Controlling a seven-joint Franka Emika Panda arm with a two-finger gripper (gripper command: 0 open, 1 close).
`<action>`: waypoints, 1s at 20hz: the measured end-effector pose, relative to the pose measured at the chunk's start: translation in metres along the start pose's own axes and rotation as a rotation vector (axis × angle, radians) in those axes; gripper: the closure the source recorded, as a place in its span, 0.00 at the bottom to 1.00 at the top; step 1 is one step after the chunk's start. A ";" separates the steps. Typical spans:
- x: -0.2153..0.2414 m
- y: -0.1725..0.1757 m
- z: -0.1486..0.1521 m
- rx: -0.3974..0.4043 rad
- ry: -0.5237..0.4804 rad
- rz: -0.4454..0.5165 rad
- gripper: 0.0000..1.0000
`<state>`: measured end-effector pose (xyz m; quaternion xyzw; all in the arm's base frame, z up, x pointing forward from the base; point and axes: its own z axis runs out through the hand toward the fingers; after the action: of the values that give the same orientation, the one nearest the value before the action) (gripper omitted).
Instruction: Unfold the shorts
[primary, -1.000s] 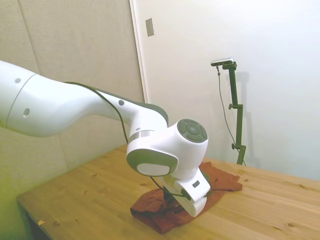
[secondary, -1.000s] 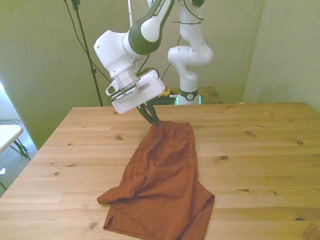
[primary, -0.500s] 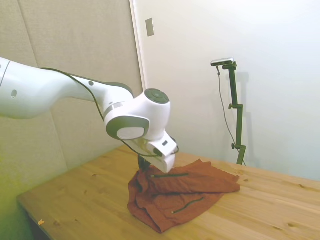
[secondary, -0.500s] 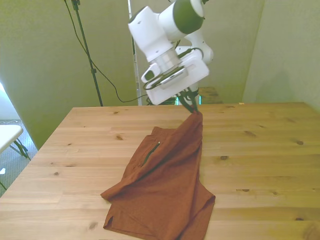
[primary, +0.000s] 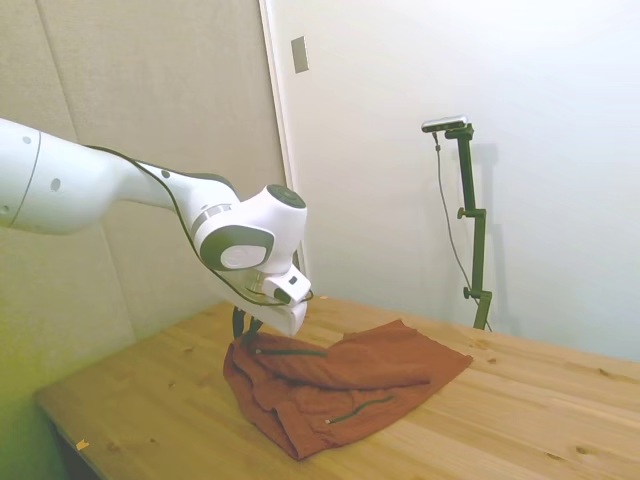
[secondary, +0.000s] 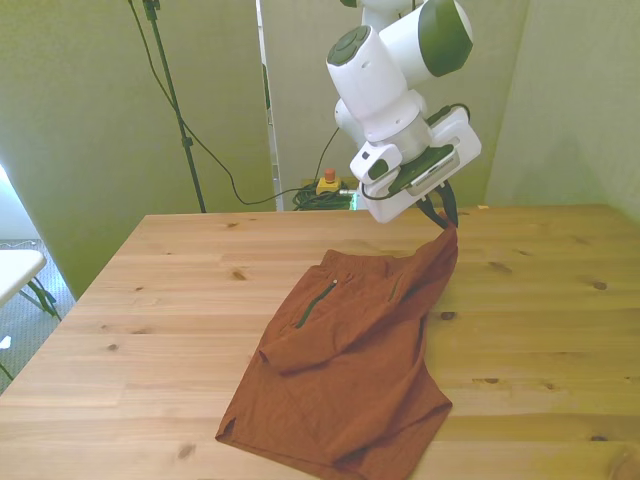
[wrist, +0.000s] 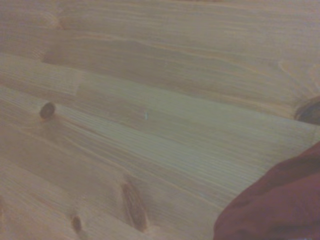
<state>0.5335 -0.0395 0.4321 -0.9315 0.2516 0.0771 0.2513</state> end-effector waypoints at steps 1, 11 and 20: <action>0.000 0.000 0.001 -0.001 -0.006 -0.005 0.00; 0.029 -0.007 -0.091 -0.042 0.233 0.101 0.00; 0.154 0.143 -0.136 -0.039 0.556 0.539 0.00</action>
<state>0.5961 -0.2810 0.4465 -0.8219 0.5443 -0.1103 0.1264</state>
